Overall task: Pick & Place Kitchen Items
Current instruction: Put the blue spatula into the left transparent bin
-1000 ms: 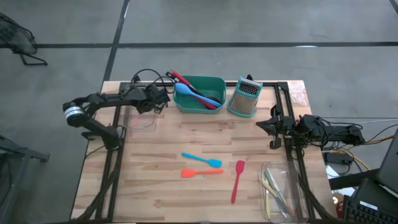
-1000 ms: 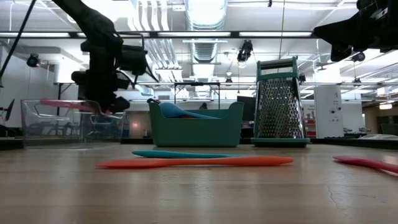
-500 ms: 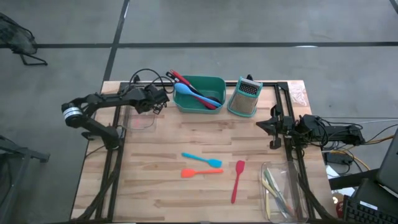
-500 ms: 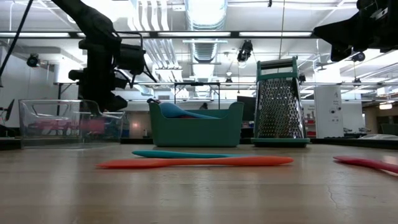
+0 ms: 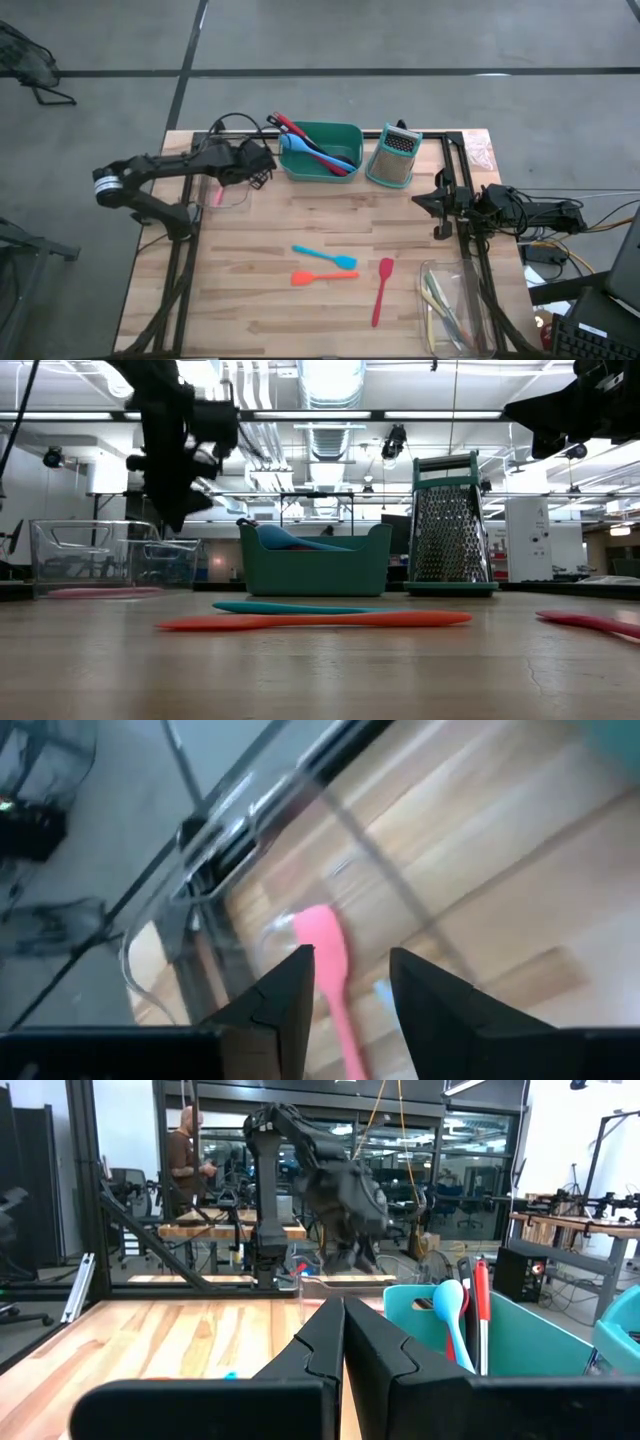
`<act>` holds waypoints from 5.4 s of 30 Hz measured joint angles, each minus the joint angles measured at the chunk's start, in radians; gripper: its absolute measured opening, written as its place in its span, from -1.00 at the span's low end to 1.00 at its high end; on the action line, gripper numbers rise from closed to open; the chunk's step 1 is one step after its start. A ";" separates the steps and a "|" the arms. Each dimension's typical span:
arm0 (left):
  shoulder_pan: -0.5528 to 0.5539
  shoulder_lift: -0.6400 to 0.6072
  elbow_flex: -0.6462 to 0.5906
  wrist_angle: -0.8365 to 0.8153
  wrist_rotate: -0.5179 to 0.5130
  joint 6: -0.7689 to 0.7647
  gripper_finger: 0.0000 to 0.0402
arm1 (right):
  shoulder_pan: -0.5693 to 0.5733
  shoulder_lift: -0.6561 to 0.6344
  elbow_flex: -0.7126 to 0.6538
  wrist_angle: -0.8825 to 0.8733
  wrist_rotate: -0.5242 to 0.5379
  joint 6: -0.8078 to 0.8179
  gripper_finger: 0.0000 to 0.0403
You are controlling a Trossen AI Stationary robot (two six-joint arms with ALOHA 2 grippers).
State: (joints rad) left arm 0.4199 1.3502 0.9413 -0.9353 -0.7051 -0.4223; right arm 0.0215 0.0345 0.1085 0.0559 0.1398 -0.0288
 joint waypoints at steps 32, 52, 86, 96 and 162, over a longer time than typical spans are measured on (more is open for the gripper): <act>-0.724 0.335 0.095 0.984 0.386 0.345 -0.30 | 0.000 0.000 0.000 0.000 0.000 0.000 -0.96; -0.641 0.608 0.219 0.979 0.609 0.377 -0.30 | 0.000 0.000 0.000 0.000 0.000 0.000 -0.96; -0.626 0.687 0.220 0.963 0.514 0.384 -0.30 | 0.000 0.001 0.000 0.000 0.000 0.001 -0.96; -0.624 0.688 0.219 0.995 0.489 0.438 -0.59 | 0.000 0.001 0.000 0.000 0.000 0.001 -0.96; -0.094 -0.391 -0.437 0.413 -0.256 0.069 -0.81 | 0.000 0.001 0.000 0.000 0.000 0.001 -0.96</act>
State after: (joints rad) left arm 0.3257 0.9588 0.5043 -0.5224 -0.9606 -0.3533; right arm 0.0213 0.0357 0.1085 0.0560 0.1398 -0.0281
